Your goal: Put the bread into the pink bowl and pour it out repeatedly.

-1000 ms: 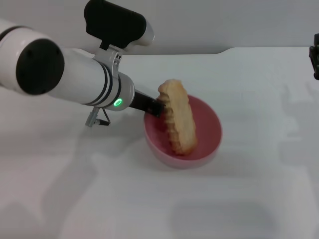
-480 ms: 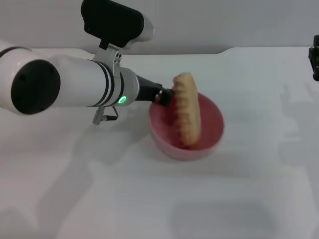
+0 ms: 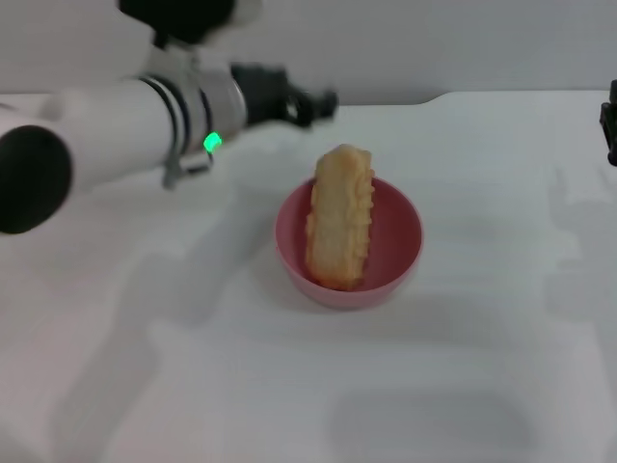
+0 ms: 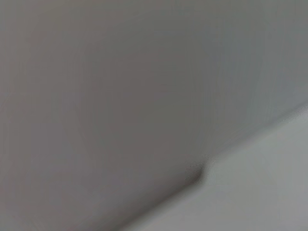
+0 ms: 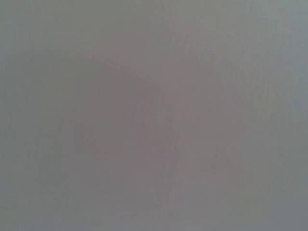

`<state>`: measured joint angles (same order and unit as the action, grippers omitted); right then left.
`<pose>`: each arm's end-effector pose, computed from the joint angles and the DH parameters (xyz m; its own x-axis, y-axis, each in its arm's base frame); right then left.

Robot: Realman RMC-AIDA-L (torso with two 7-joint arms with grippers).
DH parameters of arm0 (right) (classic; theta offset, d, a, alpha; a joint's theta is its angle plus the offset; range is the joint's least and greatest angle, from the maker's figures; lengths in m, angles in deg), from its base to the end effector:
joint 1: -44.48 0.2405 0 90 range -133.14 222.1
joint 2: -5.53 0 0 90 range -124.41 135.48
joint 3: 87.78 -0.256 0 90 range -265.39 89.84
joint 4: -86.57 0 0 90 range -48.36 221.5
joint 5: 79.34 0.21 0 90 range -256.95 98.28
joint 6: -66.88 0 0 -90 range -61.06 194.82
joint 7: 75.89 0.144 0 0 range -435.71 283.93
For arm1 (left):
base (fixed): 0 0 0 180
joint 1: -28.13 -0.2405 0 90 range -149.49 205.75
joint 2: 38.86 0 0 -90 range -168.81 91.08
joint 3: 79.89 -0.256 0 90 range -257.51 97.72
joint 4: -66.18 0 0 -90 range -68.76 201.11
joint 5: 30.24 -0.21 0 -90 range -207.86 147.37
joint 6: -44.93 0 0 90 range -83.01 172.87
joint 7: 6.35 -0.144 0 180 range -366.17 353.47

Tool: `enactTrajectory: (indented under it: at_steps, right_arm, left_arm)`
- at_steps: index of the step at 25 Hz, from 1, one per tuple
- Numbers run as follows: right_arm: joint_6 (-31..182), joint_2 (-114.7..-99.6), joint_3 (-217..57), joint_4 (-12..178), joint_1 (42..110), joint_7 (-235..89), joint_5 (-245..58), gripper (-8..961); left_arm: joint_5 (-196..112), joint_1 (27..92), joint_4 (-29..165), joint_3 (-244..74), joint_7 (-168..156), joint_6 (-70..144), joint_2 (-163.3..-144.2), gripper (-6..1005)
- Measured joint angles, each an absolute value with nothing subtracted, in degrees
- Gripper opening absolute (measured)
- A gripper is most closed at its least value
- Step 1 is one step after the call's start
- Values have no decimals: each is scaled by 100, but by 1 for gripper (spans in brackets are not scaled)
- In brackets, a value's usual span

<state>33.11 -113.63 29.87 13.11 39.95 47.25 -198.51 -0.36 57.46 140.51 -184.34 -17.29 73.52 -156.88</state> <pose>0.2538 0.3031 0.0097 0.8725 -0.0460 -0.4865 -0.4836 0.0627 -0.8731 -0.1244 0.4019 -0.0466 0.8456 0.3558 0.3980 0.5339 -0.5611 -0.6326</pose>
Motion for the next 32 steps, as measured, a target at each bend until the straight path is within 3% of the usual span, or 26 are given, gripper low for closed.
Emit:
enactTrajectory:
  at_steps: [7,15,32]
  right_arm:
    - [3278,-11356,3054,1570,4061,4725,-19877,582]
    - [3104,-11349,3298,1816,4004,4749,-19904,582]
    - [1963,-11336,3949,2360,4134,5424,-20315,582]
  left_arm:
    - [-159,4924,14420,-18117,-2198,5149,-15685,798]
    - [-126,4537,13290,-18165,-2327,3414,-15686,810]
    - [-80,4525,11980,-18632,-1573,2147,-15704,810]
